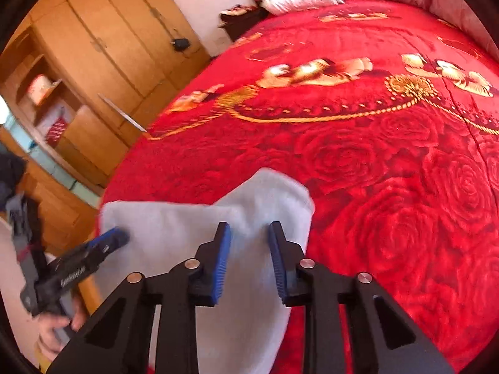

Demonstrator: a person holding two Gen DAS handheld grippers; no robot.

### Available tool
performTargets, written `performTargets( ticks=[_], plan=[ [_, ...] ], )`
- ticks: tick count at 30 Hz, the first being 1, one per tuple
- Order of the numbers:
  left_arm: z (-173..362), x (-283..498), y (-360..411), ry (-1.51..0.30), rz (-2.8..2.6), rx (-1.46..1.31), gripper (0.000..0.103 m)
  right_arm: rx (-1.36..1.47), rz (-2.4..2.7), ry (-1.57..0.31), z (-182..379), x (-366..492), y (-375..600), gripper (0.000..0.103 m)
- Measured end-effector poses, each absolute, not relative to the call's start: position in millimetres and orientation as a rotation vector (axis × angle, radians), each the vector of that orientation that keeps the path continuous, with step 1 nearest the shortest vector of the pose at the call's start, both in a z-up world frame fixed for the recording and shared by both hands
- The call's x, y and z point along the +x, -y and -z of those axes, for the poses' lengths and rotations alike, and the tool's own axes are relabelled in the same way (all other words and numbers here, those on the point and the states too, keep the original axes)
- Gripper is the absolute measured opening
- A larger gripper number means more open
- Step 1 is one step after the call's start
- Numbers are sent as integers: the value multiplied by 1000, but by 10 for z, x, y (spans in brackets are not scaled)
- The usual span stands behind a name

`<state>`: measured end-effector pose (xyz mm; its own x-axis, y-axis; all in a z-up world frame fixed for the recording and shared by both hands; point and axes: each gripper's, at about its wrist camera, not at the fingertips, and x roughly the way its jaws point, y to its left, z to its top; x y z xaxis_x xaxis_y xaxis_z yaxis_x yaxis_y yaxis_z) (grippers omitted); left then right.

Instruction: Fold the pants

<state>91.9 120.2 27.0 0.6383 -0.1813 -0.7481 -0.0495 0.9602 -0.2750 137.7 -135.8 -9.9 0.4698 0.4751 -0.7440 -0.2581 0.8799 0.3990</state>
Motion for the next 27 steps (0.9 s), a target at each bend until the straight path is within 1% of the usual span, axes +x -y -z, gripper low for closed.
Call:
performTargets(
  ticks=[1, 2, 3, 4, 5, 6, 8, 10, 13, 14, 15, 16, 18, 20, 22, 25, 27],
  plan=[
    [-221, 951, -1197, -894, 37, -255, 28, 232, -423, -994, 161, 1454, 1353, 22],
    [-135, 952, -1247, -919, -27, -219, 26, 225, -399, -1001, 228, 1531, 1355, 16],
    [-61, 924, -1324, -934, -61, -211, 21, 237, -400, -996, 270, 1590, 1361, 15],
    [10, 889, -1415, -947, -74, -221, 11, 243, -396, -980, 284, 1636, 1366, 10],
    [69, 855, -1501, -950, -71, -241, 7, 230, -385, -975, 286, 1670, 1363, 7],
    [98, 825, -1577, -945, -60, -261, 4, 211, -374, -973, 284, 1704, 1339, 7],
    [118, 798, -1683, -943, -36, -297, 3, 202, -365, -975, 265, 1727, 1321, 7],
    [104, 816, -1649, -950, -41, -259, 3, 195, -362, -970, 216, 1705, 1342, 7],
    [42, 809, -1563, -956, -57, -204, 3, 165, -353, -934, 82, 1539, 1377, 11],
    [6, 786, -1548, -953, -53, -217, 6, 158, -354, -923, 24, 1467, 1386, 13],
    [-37, 723, -1560, -942, -41, -239, 17, 158, -361, -913, -24, 1402, 1396, 14],
    [-93, 658, -1559, -925, -25, -259, 36, 162, -371, -904, -73, 1315, 1406, 16],
    [-167, 575, -1550, -892, -19, -268, 52, 181, -401, -898, -145, 1152, 1419, 20],
    [-184, 543, -1536, -878, -9, -253, 53, 196, -413, -916, -143, 1019, 1412, 29],
    [-127, 554, -1530, -889, -13, -233, 56, 193, -420, -946, -69, 946, 1371, 33],
    [-11, 571, -1574, -905, -9, -245, 55, 143, -401, -1016, 207, 924, 1285, 34],
    [5, 560, -1566, -893, -8, -233, 56, 144, -407, -1000, 307, 920, 1288, 34]
  ],
)
